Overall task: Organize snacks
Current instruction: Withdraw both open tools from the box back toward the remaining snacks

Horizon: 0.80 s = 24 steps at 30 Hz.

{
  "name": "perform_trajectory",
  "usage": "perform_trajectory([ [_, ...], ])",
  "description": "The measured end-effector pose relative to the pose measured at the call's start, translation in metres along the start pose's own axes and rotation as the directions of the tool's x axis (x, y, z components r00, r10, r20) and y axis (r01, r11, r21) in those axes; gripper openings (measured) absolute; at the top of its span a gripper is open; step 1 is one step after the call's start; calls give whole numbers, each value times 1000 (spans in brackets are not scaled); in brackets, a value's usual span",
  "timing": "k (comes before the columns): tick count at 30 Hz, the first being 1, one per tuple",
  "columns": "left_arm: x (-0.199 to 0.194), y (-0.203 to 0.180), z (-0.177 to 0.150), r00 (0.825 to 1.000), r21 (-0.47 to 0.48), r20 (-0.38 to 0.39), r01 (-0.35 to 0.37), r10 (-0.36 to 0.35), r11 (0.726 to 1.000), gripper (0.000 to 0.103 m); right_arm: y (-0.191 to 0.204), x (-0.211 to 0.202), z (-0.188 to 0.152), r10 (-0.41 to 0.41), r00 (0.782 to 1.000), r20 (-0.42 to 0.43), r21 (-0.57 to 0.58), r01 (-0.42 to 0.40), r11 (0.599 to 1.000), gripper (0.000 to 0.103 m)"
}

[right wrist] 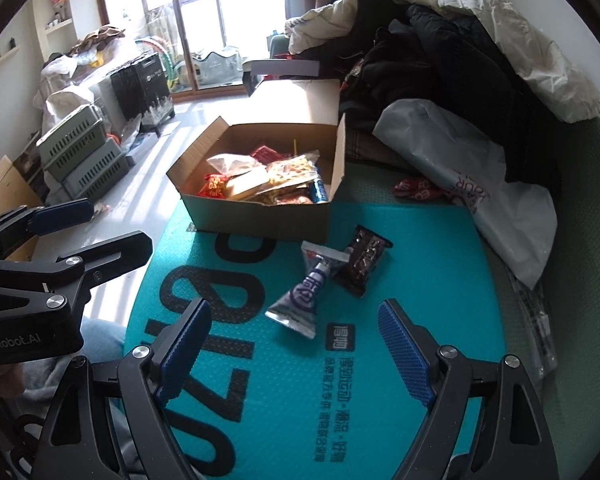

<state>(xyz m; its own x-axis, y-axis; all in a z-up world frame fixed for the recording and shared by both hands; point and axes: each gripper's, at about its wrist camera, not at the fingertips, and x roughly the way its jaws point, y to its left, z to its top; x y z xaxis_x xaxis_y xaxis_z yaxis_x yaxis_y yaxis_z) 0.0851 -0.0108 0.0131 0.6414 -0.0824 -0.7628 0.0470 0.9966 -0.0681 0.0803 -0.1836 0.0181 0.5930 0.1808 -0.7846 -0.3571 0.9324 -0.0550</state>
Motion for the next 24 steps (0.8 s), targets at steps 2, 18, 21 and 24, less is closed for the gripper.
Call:
perform_trajectory([
  [2, 7, -1, -6, 1000, -11, -21, 4, -4, 1000, 87, -1, 6, -7, 2, 1000, -14, -4, -2, 1000, 86],
  [18, 75, -20, -22, 984, -26, -176, -5, 0, 1000, 87, -45, 55, -46, 13, 987, -159, 104, 4, 995, 86],
  [21, 92, -25, -20, 980, -23, -200, 3, -8, 1000, 87, -56, 67, -48, 5, 984, -180, 117, 16, 993, 86],
  [24, 109, -30, -17, 976, -23, -217, 17, -21, 1000, 87, -66, 78, -49, -1, 979, -202, 137, 29, 990, 86],
])
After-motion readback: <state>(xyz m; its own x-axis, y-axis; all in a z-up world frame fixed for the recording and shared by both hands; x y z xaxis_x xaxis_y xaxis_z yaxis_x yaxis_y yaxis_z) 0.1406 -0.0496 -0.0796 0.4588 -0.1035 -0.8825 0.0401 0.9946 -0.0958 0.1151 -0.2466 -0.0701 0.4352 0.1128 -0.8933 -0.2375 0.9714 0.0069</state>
